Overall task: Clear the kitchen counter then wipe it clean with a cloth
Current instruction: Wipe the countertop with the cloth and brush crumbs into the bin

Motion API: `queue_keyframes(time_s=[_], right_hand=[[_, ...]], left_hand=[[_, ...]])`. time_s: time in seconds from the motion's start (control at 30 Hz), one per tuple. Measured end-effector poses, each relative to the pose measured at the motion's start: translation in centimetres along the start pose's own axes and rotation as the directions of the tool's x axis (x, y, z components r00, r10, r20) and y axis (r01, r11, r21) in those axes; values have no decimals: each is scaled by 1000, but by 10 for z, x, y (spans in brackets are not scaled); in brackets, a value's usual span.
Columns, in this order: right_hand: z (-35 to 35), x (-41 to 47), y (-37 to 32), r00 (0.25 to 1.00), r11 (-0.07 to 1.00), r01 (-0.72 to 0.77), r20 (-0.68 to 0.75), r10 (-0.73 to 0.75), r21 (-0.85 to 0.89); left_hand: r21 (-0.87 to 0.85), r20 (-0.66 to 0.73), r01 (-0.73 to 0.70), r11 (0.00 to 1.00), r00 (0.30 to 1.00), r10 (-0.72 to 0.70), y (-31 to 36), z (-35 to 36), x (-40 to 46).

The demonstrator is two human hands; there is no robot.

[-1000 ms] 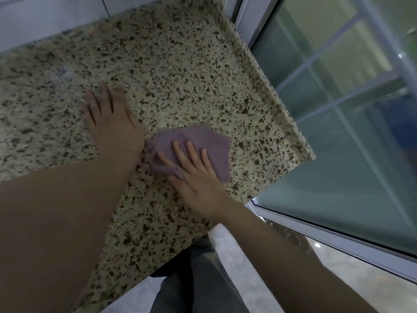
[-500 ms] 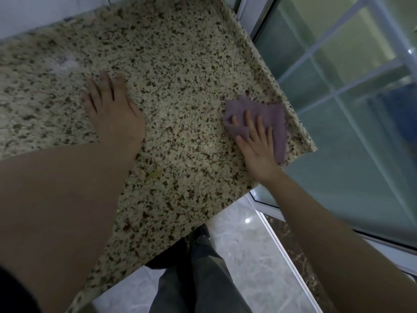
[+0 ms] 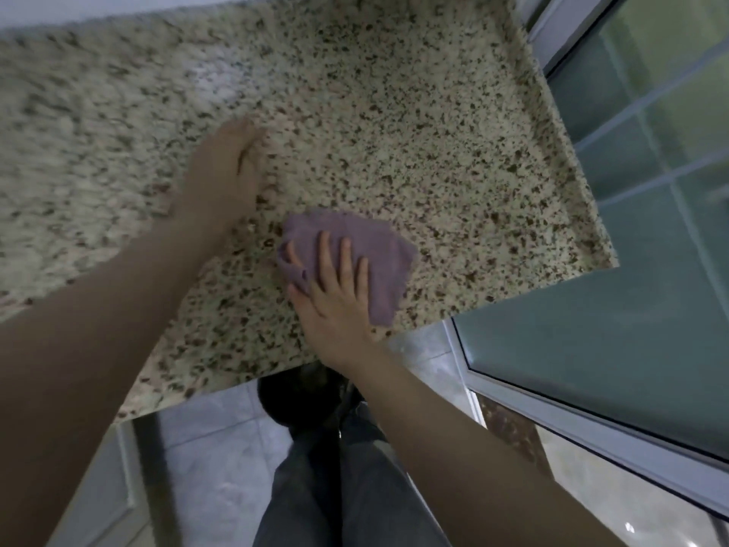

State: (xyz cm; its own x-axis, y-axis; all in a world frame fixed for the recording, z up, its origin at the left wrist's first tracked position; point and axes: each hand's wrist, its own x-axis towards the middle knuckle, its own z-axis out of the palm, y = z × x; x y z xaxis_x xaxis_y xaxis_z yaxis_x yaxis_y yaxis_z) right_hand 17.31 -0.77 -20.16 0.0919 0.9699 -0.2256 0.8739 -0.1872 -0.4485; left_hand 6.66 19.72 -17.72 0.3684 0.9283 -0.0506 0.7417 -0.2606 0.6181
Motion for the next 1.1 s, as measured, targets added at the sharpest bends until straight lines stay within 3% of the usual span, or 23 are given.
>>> queue_keyframes(time_s=[0.13, 0.27, 0.37, 0.43, 0.5, 0.6, 0.67, 0.87, 1.1], right_hand=[[17, 3, -42, 996, 996, 80, 38, -79, -28], [15, 9, -49, 980, 990, 79, 173, -98, 117], [3, 4, -35, 978, 979, 62, 184, -98, 193], [-4, -6, -14, 983, 992, 62, 168, -79, 108], [-12, -8, 5, 991, 998, 40, 124, -45, 39], [-30, 11, 19, 987, 975, -145, 93, 131, 167], [-41, 33, 25, 980, 975, -183, 109, 169, 129], [-70, 121, 47, 978, 993, -114, 179, 106, 37], [-99, 228, 55, 982, 999, 32, 186, -26, -25]], left_hand=[[101, -157, 153, 983, 978, -136, -40, -22, -90], [247, -215, 218, 944, 962, -166, -59, -25, -155], [194, -301, 344, 919, 912, -278, -65, -29, -171], [179, -317, 384, 906, 894, -316, -62, -26, -174], [175, -310, 361, 916, 903, -296, -62, -23, -171], [214, -299, 310, 926, 924, -240, -62, -22, -153], [216, -304, 311, 926, 922, -239, -65, -26, -133], [383, -258, 281, 880, 947, -191, -89, -42, -47], [378, -224, 246, 892, 960, -170, -103, -41, 22]])
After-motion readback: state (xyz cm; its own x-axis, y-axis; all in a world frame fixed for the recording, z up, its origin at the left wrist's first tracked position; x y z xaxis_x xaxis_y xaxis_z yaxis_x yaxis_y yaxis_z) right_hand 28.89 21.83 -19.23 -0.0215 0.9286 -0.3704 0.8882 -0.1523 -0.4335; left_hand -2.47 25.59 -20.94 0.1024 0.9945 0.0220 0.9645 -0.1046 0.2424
